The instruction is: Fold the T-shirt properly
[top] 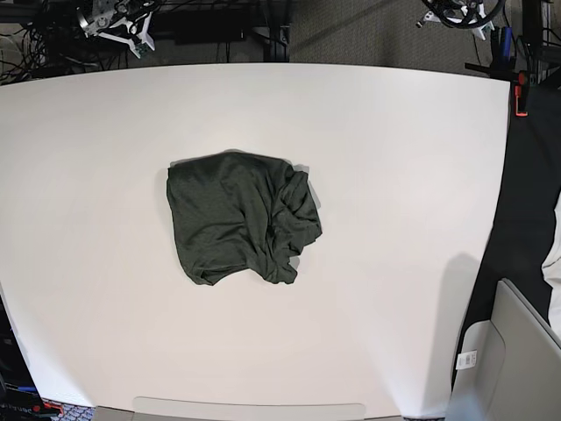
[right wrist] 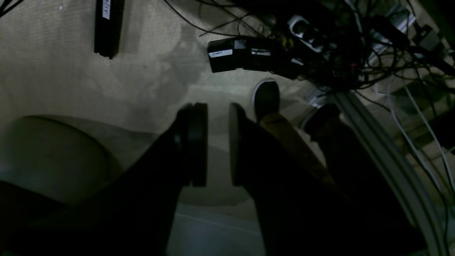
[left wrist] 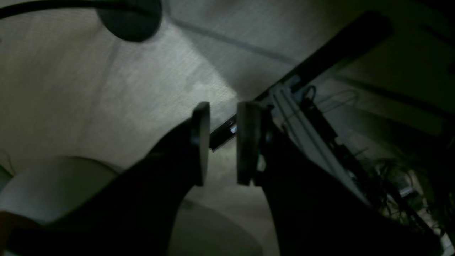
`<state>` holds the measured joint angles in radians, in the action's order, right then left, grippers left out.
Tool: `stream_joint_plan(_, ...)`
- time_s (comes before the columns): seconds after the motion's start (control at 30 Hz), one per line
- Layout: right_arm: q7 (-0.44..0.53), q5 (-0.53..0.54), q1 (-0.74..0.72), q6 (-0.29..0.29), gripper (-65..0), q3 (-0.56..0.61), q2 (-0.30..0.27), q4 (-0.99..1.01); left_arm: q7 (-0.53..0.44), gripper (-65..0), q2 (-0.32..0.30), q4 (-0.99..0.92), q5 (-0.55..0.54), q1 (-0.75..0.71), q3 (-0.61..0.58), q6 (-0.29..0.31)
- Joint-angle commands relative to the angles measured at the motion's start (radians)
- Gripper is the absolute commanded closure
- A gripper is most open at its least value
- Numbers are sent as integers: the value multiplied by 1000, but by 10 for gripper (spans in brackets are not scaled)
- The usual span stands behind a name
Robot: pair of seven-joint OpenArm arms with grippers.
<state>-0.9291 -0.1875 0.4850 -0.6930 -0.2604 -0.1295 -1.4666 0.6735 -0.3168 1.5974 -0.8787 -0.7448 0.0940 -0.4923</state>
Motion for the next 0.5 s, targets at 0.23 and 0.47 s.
stream_joint_plan(0.23,183,-17,-91,66,-88,148,-6,289,-14,-115,-11,-211,3,110,-136,-6)
stream_joint_plan(0.47,312,-20,-216,134,-88,189,20,539,-22,-115,-9,-457,3,276,-293,-6)
